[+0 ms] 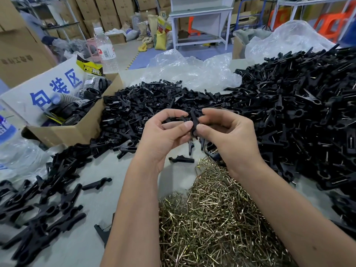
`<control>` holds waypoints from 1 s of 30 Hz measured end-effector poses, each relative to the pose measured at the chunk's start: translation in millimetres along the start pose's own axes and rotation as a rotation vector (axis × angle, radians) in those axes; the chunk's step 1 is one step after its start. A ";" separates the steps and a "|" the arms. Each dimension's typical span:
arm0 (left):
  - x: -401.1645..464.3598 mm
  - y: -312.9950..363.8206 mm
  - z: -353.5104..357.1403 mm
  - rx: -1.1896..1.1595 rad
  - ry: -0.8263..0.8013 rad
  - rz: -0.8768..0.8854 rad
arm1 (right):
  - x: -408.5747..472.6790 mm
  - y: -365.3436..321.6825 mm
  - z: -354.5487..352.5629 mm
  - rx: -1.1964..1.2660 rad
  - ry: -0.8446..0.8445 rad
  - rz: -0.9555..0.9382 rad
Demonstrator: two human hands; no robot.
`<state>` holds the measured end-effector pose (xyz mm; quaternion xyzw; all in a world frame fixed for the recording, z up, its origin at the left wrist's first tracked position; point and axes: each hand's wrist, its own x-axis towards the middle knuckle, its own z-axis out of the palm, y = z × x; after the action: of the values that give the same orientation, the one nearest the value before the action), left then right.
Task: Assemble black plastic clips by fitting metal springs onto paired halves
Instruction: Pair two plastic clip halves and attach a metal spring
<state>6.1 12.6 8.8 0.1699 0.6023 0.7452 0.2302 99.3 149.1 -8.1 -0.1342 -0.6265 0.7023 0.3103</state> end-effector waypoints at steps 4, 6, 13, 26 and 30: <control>-0.8 -0.2 0.1 0.070 -0.010 0.049 | 1.0 -0.7 -2.0 0.042 0.007 0.083; -0.7 -0.5 0.5 0.077 -0.027 0.069 | 1.7 -1.3 -3.5 0.092 -0.007 0.135; 0.3 -1.2 1.3 0.060 -0.016 0.093 | 2.8 -1.3 -4.0 0.144 -0.013 0.163; 0.0 -2.7 6.1 0.012 0.037 0.053 | 0.8 -5.5 -4.5 -0.054 -0.048 0.031; -0.9 -3.7 10.0 -0.026 -0.037 0.030 | 1.9 -3.5 -7.7 -0.145 -0.011 -0.018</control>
<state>12.7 20.9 7.3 0.1897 0.5857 0.7530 0.2324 103.2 156.5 -5.7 -0.1469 -0.6788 0.6528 0.3026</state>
